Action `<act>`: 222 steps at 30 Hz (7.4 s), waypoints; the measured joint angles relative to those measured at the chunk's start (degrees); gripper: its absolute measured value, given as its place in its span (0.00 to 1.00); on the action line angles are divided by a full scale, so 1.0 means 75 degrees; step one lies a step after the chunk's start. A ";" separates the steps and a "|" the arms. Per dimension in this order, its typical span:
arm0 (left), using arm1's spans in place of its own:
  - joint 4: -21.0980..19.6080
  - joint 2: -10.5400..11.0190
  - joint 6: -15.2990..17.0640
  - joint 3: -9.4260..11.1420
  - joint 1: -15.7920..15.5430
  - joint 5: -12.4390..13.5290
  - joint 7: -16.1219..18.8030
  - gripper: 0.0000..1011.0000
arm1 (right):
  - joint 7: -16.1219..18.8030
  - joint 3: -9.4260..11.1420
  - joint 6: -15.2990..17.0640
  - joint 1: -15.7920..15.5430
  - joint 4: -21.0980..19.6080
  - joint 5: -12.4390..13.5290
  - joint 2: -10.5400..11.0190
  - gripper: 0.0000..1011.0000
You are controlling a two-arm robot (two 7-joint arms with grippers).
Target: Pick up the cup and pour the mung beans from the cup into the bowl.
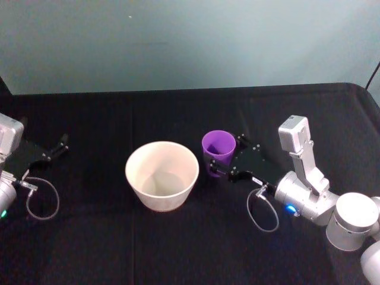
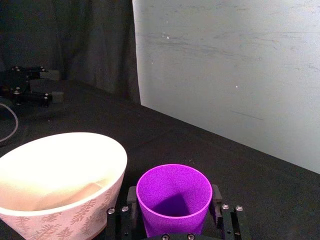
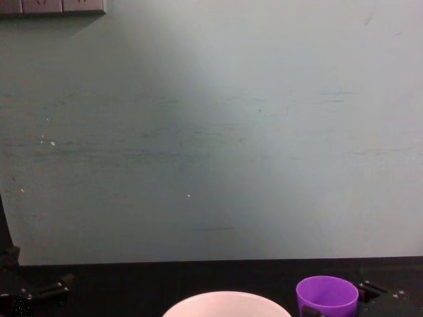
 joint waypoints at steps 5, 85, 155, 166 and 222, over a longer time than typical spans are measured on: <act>0.0000 0.0000 0.0000 0.0000 0.0000 0.0000 0.0000 0.99 | -0.0002 -0.0004 0.0002 0.0000 0.0000 0.0000 0.0000 0.78; 0.0000 0.0000 0.0000 0.0000 0.0000 0.0000 0.0000 0.99 | -0.0293 0.0584 0.3133 0.0071 -0.3931 0.1143 0.1374 0.72; 0.0000 0.0000 0.0000 0.0000 0.0000 0.0000 0.0001 0.99 | -0.0292 0.0584 0.3121 0.0069 -0.3930 0.1132 0.1374 0.73; 0.0000 0.0000 0.0000 0.0000 0.0000 0.0000 0.0000 0.99 | -0.0292 0.0584 0.3121 0.0069 -0.3930 0.1132 0.1374 0.73; 0.0000 0.0000 0.0000 0.0000 0.0000 0.0000 0.0000 0.99 | -0.0292 0.0584 0.3121 0.0069 -0.3930 0.1132 0.1374 0.73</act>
